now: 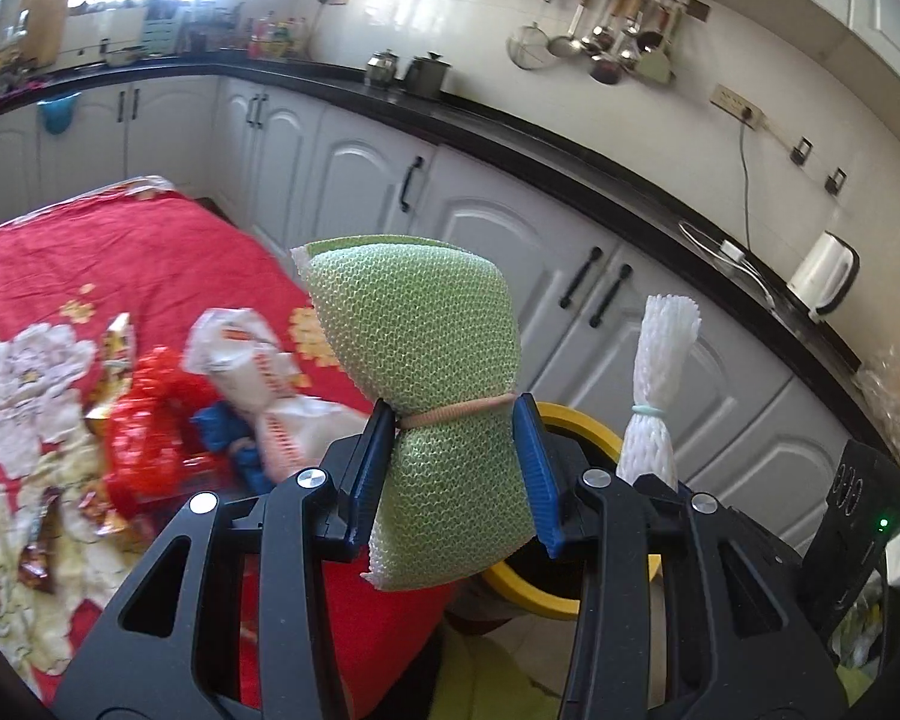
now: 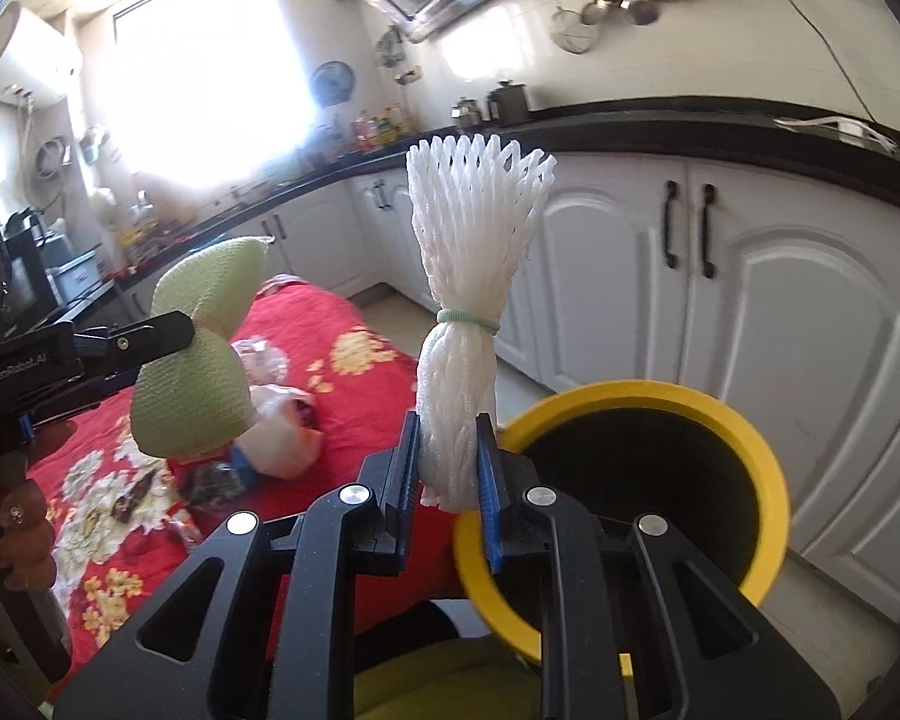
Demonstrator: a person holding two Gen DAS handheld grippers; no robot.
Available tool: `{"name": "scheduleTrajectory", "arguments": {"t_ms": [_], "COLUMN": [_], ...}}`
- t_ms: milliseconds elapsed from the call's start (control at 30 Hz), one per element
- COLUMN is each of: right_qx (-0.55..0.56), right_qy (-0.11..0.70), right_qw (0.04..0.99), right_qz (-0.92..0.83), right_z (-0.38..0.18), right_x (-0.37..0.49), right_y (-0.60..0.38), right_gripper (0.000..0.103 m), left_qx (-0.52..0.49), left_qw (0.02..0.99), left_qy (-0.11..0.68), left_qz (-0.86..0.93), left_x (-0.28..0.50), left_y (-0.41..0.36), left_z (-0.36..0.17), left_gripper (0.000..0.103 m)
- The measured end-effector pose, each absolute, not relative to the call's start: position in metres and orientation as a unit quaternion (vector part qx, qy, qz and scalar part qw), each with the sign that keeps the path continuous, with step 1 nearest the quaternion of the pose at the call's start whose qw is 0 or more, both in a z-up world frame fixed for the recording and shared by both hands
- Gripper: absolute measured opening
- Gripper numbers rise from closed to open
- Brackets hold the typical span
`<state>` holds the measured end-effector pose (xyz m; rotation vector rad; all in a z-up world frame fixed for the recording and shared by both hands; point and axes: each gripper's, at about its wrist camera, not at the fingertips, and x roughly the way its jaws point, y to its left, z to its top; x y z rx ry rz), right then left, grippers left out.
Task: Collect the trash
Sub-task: 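Carry the scrubber with the left tool while the right tool carries the foam net over the yellow bin, then open the left tool over the bin while the right tool opens, dropping the foam net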
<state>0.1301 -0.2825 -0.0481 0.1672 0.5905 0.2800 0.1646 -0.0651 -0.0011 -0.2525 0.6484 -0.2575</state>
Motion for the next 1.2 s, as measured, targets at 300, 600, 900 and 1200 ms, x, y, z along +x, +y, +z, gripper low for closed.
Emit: {"name": "scheduleTrajectory", "arguments": {"t_ms": [300,600,900,1200], "right_qx": [0.102,0.12,0.131,0.15], "right_qy": [0.319,0.355,0.374,0.375], "right_qw": [0.938,0.925,0.916,0.914], "right_qz": [0.092,0.067,0.059,0.033], "right_z": [-0.073,-0.102,-0.118,-0.122], "right_x": [0.134,0.143,0.152,0.154], "right_y": [-0.326,-0.353,-0.361,-0.372], "right_gripper": [0.017,0.017,0.019,0.041], "left_qx": [-0.106,-0.086,-0.087,-0.103], "left_qw": [0.924,0.907,0.891,0.882], "left_qy": [0.329,0.363,0.394,0.407], "left_qz": [-0.166,-0.195,-0.207,-0.215], "left_x": [0.185,0.209,0.228,0.238], "left_y": [-0.119,-0.163,-0.182,-0.183], "left_z": [-0.015,-0.049,-0.074,-0.087], "left_gripper": [0.033,0.034,0.034,0.051]}}
